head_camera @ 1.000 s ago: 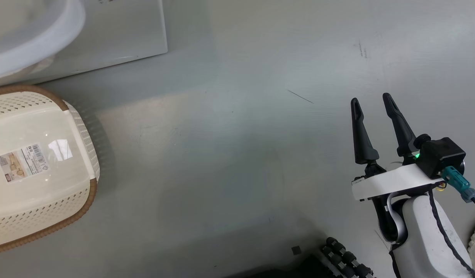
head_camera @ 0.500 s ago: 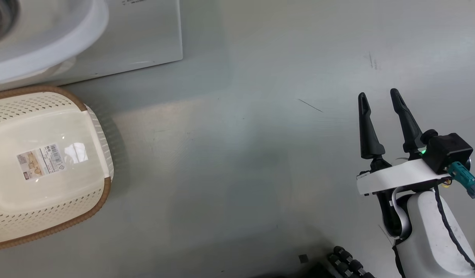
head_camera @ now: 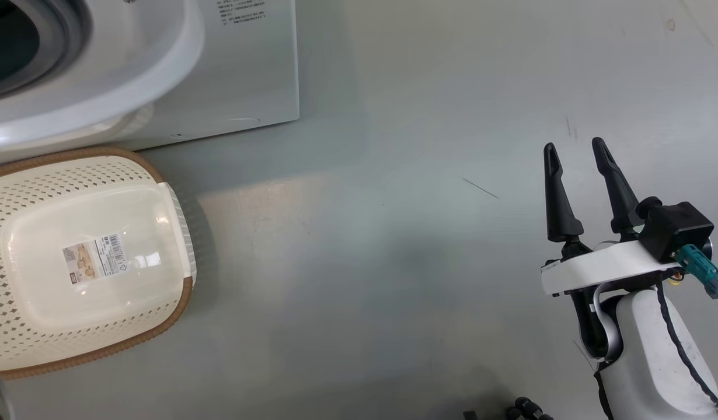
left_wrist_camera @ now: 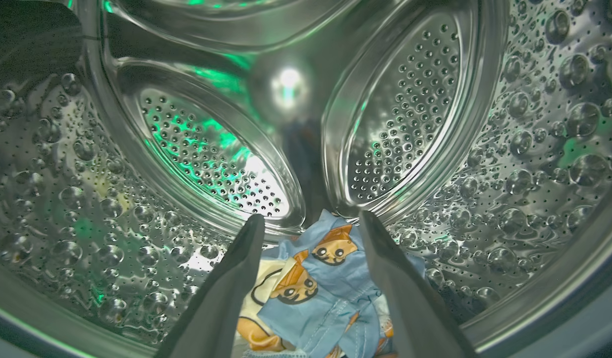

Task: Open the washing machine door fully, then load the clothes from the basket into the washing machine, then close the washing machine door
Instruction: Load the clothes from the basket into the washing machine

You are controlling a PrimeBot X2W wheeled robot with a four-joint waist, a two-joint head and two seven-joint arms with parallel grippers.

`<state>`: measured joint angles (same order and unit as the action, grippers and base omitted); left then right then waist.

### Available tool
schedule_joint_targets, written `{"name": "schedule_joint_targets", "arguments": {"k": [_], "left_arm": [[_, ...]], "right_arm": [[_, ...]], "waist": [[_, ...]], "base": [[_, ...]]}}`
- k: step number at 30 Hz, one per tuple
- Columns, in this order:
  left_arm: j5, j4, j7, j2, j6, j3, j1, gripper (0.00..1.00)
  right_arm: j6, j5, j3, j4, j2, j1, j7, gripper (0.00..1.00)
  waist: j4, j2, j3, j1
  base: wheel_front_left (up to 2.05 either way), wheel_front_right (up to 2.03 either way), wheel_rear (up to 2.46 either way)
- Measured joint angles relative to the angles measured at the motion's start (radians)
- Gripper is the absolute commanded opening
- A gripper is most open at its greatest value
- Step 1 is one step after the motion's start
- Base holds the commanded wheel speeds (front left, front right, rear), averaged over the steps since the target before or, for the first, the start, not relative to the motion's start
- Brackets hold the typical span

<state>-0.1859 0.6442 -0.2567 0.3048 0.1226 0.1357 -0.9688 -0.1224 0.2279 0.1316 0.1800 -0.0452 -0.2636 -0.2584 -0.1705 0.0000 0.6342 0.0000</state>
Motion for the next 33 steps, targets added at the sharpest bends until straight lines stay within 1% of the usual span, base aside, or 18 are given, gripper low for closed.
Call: {"name": "schedule_joint_targets", "arguments": {"k": [3, 8, 17, 19, 33], "left_arm": [[0.0, -0.006, 0.0, 0.0, 0.0, 0.005, 0.021, 1.0], [-0.021, -0.025, 0.0, -0.02, 0.0, 0.027, 0.084, 1.0], [-0.023, -0.07, 0.0, -0.046, 0.0, 0.043, 0.21, 1.0], [-0.03, -0.083, 0.0, -0.057, 0.0, 0.056, 0.23, 1.0], [-0.022, -0.191, 0.0, -0.117, 0.001, 0.064, 0.46, 1.0]], "right_arm": [[0.0, 0.0, 0.0, 0.004, 0.0, 0.0, 0.0, 1.0], [0.0, 0.0, 0.0, 0.013, 0.0, 0.001, 0.0, 1.0], [0.0, -0.001, -0.001, 0.026, 0.0, 0.028, 0.0, 1.0], [0.0, -0.003, 0.0, 0.03, 0.0, 0.034, 0.0, 1.0], [0.0, -0.02, -0.004, 0.039, -0.001, 0.077, 0.0, 1.0]], "waist": [[0.003, 0.0, -0.016, 0.0], [0.01, 0.0, -0.059, 0.0], [0.021, 0.0, -0.142, 0.0], [0.024, 0.0, -0.159, 0.0], [0.046, 0.0, -0.267, 0.0]], "base": [[0.0, 0.0, 0.0], [0.0, 0.0, 0.0], [0.0, 0.0, 0.0], [0.0, 0.0, 0.0], [0.0, 0.0, 0.0]]}}
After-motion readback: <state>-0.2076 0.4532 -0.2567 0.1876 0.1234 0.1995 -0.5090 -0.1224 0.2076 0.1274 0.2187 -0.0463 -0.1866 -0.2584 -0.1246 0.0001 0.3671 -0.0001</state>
